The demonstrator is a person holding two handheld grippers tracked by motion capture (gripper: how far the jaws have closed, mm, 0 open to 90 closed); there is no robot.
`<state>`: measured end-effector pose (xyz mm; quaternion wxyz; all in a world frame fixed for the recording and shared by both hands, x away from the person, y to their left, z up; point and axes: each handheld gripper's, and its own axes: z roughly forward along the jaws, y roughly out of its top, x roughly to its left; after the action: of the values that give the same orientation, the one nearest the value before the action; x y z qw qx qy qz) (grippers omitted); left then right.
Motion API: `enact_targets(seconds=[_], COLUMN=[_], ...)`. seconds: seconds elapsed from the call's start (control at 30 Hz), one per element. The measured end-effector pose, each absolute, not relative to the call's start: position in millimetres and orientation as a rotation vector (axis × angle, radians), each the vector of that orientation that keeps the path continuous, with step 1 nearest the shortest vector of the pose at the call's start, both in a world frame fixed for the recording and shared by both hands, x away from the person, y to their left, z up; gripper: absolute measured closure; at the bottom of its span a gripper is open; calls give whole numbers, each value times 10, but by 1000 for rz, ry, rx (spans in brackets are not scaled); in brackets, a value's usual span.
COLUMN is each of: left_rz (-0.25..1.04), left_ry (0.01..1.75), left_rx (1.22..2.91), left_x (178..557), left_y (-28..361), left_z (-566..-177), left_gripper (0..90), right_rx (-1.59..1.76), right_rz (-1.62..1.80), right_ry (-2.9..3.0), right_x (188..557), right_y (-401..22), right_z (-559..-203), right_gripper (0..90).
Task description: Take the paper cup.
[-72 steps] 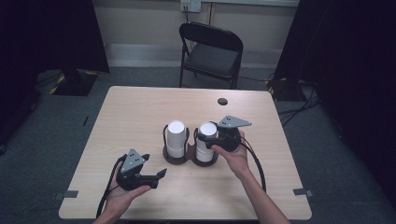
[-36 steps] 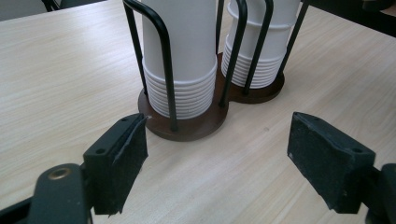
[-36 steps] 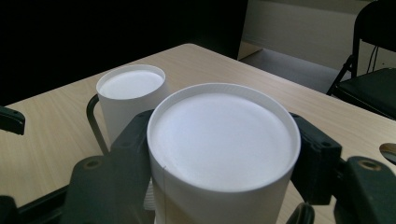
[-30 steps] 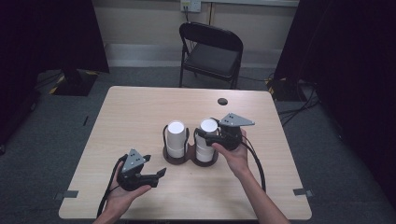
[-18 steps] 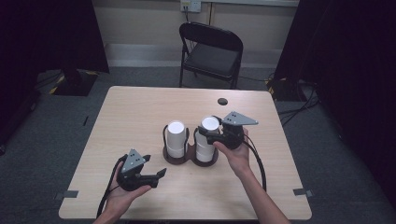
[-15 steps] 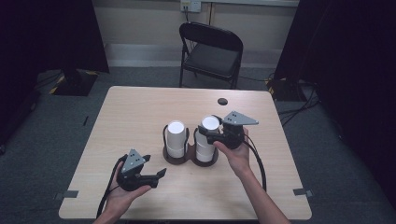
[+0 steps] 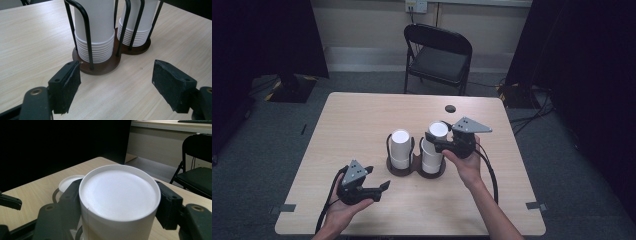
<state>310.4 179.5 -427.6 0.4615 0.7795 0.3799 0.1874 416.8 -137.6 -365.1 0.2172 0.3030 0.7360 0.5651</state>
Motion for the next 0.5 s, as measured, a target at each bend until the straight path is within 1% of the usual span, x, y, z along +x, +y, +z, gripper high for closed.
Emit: enact_targets(seconds=[0.5], left_rz=[444], left_ry=[919], left_rx=[1903], left_x=[3092], left_y=[1787], left_z=[-4270], left_gripper=[227], right_rx=[837], right_rz=[1622], right_ry=[2008], right_x=[4149], right_y=[-1408], right_z=[-3567], right_gripper=[332])
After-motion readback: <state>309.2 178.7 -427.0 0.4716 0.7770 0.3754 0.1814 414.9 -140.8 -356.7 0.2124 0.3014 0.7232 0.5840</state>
